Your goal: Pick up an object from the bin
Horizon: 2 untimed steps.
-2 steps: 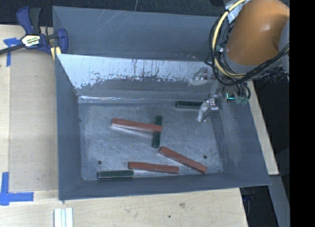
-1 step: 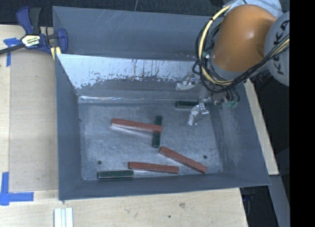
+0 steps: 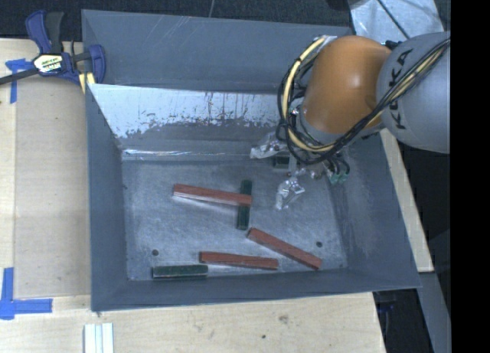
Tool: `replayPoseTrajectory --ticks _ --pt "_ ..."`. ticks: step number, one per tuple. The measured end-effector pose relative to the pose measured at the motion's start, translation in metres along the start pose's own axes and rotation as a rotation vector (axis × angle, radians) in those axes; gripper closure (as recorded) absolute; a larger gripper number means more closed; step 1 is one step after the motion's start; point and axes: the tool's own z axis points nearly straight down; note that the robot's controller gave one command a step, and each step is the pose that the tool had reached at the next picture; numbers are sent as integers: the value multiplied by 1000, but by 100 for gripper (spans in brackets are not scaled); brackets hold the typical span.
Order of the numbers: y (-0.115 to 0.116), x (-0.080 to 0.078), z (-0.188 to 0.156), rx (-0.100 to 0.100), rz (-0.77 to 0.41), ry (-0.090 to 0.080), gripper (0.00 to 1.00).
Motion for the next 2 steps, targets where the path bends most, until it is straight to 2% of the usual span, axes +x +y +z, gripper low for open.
replayPoseTrajectory --ticks 1,2 --pt "3 2 53 0 95 3 0" --pt "45 -10 62 6 25 -24 100"
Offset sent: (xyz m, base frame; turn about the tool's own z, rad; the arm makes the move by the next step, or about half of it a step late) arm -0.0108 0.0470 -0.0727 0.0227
